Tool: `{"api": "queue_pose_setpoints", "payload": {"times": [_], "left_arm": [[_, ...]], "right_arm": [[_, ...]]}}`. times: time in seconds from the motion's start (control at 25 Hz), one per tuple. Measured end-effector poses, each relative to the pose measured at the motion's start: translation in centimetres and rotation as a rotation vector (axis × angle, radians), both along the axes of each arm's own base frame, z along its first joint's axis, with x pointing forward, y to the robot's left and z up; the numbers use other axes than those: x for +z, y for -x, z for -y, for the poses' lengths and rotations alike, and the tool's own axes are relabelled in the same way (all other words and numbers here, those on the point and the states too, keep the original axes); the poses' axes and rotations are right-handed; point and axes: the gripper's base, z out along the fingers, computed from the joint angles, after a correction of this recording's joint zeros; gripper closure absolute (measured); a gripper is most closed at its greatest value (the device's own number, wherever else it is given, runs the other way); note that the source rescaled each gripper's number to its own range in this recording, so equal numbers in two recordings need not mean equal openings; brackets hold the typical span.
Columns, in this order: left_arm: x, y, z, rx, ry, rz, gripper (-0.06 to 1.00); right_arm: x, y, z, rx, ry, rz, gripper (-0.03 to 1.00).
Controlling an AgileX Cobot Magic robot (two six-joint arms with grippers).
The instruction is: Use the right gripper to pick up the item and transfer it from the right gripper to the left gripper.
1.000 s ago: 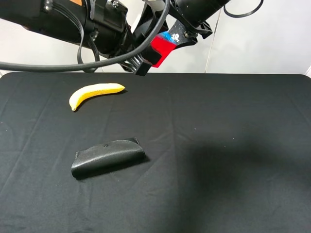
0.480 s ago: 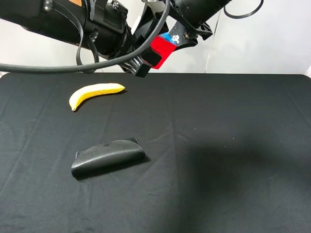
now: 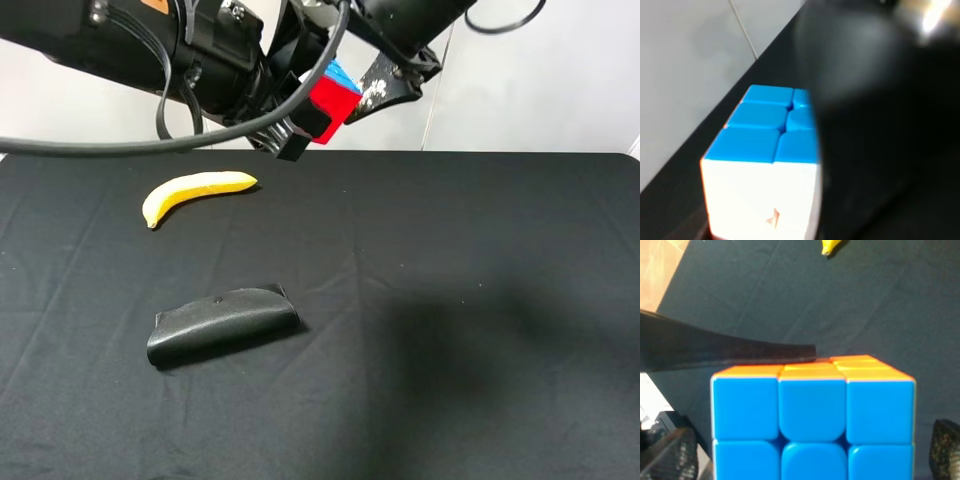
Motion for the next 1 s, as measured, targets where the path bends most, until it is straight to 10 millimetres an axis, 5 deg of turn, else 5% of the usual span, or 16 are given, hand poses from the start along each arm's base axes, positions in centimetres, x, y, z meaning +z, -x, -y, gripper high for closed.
{"api": "queue_pose_setpoints", "payload": {"times": [0.56, 1.0], "left_arm": [[-0.5, 0.0, 0.0, -0.004, -0.03, -0.023, 0.94], [-0.6, 0.0, 0.0, -0.004, -0.031, -0.025, 0.94]], "right_arm": [[5.9, -0.1, 1.7, 0.018, 0.019, 0.097, -0.03], [6.0, -3.7, 8.5, -0.184, 0.037, 0.09, -0.03]]}}
